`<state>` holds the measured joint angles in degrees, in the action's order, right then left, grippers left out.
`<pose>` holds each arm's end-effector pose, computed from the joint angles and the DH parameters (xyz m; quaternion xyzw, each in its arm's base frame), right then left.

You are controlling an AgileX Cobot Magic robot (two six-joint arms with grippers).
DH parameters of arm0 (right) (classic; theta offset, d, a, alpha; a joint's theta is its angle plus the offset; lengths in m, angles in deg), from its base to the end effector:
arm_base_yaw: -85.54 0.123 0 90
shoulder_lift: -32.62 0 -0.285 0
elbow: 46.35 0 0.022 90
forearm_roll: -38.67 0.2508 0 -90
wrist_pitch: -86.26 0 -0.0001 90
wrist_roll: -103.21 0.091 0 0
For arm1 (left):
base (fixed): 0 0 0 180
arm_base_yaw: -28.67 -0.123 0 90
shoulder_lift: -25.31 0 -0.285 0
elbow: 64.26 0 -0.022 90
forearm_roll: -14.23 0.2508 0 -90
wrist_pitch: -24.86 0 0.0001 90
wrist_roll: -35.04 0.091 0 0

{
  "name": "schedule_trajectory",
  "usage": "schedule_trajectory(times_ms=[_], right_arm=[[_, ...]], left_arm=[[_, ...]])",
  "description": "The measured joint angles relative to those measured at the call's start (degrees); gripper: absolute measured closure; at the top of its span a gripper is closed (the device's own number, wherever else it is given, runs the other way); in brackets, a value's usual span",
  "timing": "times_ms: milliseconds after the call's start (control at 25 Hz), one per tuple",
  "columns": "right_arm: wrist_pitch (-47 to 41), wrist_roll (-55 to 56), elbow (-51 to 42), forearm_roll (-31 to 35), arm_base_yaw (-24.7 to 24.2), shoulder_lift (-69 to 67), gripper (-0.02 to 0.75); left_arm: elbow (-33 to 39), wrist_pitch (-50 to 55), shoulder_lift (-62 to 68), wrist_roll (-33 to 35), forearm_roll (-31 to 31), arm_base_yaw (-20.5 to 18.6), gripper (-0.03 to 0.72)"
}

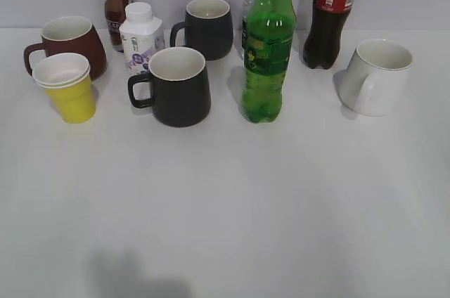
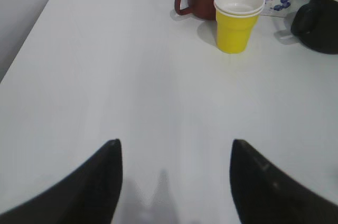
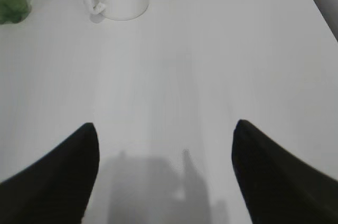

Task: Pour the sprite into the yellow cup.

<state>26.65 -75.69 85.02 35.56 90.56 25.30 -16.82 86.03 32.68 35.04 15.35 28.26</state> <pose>-0.0048 -0.0047 0.2787 -0.0281 0.8452 0.0014 0.5337 -0.0086 0.0015 0.2821 -0.0036 0.8479 0.0117 0.5300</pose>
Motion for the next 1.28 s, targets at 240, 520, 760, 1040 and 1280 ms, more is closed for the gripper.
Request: schedule_trajectory(times_ms=[240,520,760,1040,1280], right_arm=[[0.0,0.0,0.0,0.0,0.0,0.0,0.15],[0.0,0.0,0.0,0.0,0.0,0.0,0.15],[0.0,0.0,0.0,0.0,0.0,0.0,0.15],[0.0,0.0,0.0,0.0,0.0,0.0,0.15],[0.0,0.0,0.0,0.0,0.0,0.0,0.15]], left_arm=[[0.0,0.0,0.0,0.0,0.0,0.0,0.197],[0.0,0.0,0.0,0.0,0.0,0.0,0.197],[0.0,0.0,0.0,0.0,0.0,0.0,0.197],[0.0,0.0,0.0,0.0,0.0,0.0,0.197],[0.0,0.0,0.0,0.0,0.0,0.0,0.197]])
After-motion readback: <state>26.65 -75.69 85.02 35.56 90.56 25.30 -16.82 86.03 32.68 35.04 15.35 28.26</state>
